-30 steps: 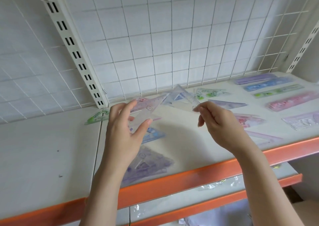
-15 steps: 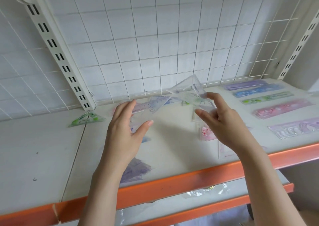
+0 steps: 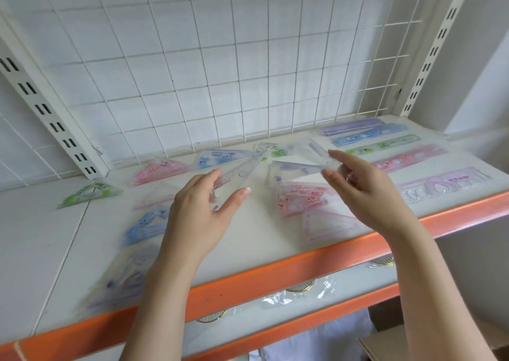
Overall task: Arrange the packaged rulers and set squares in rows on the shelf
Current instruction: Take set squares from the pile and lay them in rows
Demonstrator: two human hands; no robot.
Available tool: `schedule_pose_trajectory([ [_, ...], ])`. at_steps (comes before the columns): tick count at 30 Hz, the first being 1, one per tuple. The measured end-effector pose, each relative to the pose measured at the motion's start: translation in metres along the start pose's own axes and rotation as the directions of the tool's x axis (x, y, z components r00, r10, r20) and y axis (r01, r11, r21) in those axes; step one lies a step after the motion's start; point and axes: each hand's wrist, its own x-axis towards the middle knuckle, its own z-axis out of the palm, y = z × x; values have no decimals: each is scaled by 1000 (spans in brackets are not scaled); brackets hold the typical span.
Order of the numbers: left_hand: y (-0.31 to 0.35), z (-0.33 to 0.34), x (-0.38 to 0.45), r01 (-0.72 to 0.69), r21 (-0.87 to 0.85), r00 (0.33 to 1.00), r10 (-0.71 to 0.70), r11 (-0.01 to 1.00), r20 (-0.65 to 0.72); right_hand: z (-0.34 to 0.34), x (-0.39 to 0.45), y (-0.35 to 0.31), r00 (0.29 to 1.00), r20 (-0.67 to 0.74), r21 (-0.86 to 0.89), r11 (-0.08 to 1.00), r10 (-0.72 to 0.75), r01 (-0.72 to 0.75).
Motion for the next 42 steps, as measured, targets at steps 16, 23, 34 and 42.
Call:
schedule_pose_trajectory([
  [16, -6, -6, 0, 29, 76, 995, -22, 997, -94, -3, 46, 27, 960, 270, -205, 970, -70, 128],
  [23, -5, -14, 0, 34, 79, 994, -26, 996, -109, 5, 97, 29, 830, 557, -320, 929, 23, 189],
  [34, 21, 43, 49, -114, 44, 987, 109, 992, 119, 1, 80, 39, 943, 325, -393, 917, 66, 71],
  [42, 31, 96, 79, -159, 137, 925, 99, 978, 368, -6, 32, 42, 995, 77, -299, 953, 70, -44],
])
